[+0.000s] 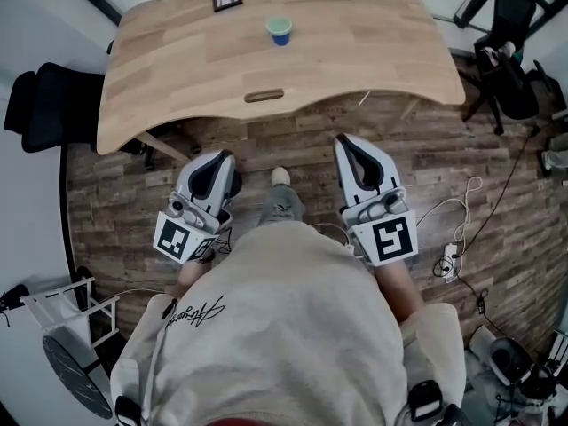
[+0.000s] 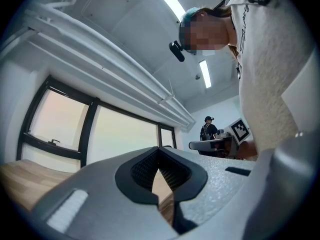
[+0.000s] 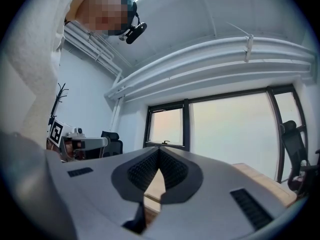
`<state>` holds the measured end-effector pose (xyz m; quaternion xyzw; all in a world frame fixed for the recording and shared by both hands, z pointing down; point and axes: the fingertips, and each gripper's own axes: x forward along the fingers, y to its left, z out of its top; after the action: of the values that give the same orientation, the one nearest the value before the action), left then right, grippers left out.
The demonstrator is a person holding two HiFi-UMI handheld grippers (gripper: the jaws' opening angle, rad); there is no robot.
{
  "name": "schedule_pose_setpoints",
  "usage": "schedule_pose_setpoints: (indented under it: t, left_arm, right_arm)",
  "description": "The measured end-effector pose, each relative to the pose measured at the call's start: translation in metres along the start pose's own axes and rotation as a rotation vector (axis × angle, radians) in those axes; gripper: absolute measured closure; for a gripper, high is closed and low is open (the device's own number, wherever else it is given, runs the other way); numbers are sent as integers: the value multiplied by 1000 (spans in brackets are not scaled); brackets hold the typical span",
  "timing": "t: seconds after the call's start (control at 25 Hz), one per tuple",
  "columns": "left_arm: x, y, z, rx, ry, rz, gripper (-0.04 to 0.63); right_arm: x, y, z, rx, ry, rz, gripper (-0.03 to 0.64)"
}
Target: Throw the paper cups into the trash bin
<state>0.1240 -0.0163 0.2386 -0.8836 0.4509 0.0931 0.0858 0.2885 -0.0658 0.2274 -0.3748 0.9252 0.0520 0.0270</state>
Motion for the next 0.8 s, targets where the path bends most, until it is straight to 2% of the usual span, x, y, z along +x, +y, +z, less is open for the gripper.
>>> schedule_pose_setpoints:
  t: [0.48,0.8]
  left_arm:
    - [48,76,-11,-8,4,-26,592]
    - [79,133,-17,-15,9,-43,592]
  right_arm:
    - [82,-33,-9,9,16,-8,609]
    - [145,-56,-7,-13,-13,-17,609]
